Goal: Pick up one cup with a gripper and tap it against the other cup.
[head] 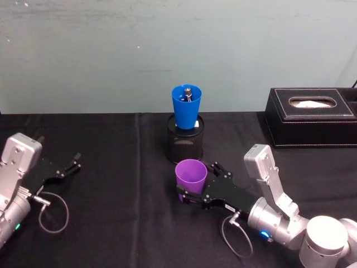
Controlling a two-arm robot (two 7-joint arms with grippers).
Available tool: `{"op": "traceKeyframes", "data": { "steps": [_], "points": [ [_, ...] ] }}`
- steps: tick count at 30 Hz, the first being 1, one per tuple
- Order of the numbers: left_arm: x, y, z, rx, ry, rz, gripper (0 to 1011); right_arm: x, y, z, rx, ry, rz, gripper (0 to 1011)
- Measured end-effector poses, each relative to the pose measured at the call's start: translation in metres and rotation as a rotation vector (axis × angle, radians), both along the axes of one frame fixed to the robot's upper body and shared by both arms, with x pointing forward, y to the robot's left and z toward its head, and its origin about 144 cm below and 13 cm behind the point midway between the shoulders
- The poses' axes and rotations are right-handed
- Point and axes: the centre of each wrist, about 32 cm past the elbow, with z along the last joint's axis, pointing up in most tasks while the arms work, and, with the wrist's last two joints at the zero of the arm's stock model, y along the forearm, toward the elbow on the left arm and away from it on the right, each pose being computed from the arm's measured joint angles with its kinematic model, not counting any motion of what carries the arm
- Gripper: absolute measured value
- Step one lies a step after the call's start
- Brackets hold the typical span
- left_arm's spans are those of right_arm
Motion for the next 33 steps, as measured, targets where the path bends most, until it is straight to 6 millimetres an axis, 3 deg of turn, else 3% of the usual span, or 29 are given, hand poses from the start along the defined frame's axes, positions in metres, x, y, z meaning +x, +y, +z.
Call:
{"op": "traceKeyframes", "data": {
  "steps": [26,33],
  "points": [
    [0.0000,0.0000,0.0000,0.000,0.000,0.000,1000,0.0023,0.0035,-0.0095,0.043,-0.009,-0.006,1003],
    [0.0000,0.0000,0.0000,0.000,0.000,0.000,1000,0.0023,0.0036,-0.0091,0.043,-0.008,-0.005,868]
  ]
}}
